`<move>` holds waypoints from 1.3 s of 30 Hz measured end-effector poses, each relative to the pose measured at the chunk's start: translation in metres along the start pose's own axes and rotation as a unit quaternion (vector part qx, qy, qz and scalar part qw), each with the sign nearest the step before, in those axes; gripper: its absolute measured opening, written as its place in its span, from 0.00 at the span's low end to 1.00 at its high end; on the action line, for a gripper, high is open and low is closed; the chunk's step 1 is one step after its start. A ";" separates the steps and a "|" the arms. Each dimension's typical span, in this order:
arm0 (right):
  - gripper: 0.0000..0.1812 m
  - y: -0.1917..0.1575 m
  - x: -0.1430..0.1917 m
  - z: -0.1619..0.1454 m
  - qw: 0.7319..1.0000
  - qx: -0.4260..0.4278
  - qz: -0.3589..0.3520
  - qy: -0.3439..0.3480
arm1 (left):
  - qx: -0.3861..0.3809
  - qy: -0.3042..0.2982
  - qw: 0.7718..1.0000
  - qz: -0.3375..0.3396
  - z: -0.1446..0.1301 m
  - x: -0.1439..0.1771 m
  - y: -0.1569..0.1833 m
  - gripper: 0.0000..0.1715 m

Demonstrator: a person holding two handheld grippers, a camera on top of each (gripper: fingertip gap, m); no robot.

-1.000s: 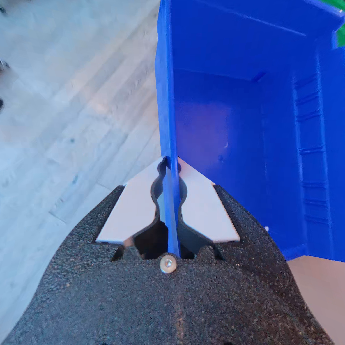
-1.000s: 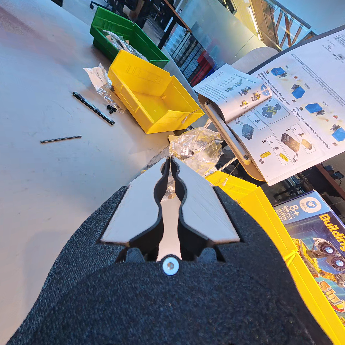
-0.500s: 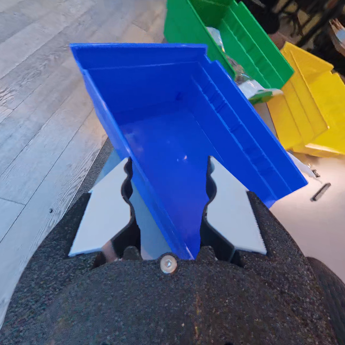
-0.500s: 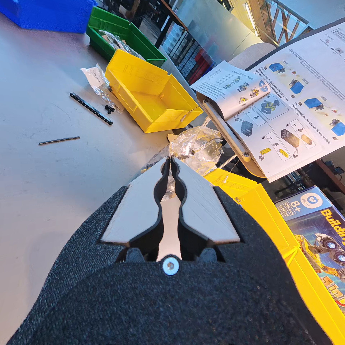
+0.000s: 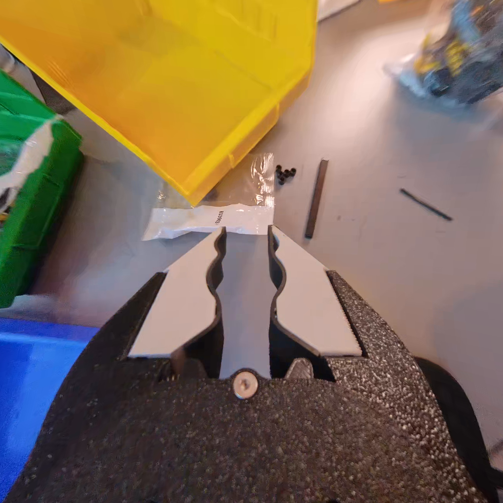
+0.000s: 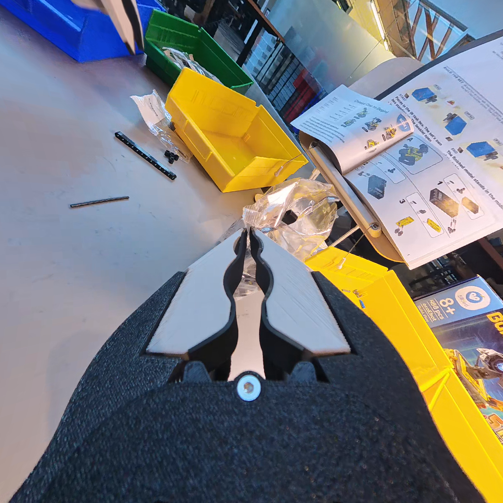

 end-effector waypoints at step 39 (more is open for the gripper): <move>0.01 -0.002 0.004 -0.010 0.999 -0.023 0.029 0.013 | 0.103 -0.109 0.984 0.090 0.022 -0.075 -0.032 0.27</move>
Point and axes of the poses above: each gripper's, where its closed fingertips meet, x back along the fingers, z out of its top, y = z × x across the jaws, the point moved 7 cm from there along x, back along the fingers, and after that the axes turned 15 degrees about -y, right-handed, at the moved point
